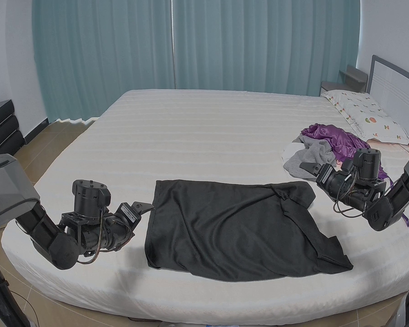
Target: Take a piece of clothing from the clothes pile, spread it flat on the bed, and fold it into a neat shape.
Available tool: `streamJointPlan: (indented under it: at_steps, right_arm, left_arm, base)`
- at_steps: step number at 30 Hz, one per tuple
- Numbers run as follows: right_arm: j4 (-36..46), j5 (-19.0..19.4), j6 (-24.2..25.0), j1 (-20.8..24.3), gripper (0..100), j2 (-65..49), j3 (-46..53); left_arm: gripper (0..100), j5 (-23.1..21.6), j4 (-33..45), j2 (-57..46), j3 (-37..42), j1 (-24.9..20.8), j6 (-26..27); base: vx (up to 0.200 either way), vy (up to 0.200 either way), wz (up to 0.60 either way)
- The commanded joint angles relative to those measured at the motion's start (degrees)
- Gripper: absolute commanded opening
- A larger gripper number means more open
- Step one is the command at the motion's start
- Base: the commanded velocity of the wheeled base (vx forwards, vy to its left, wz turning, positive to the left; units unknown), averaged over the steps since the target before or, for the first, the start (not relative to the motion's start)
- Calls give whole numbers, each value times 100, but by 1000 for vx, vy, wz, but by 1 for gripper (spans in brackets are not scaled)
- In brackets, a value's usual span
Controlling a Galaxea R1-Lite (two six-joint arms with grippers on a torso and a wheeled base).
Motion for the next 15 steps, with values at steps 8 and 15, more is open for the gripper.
streamJointPlan:
  at_steps: [8,15]
  right_arm:
    - [4,-23,-13,208,100,-385,670]
    - [-14,-76,-39,437,100,-456,987]
  left_arm:
    - [100,-3,-488,-17,488,-29,-90]
    - [100,-3,-629,-8,638,-29,-81]
  base:
    - [0,0,0]
    - [0,0,0]
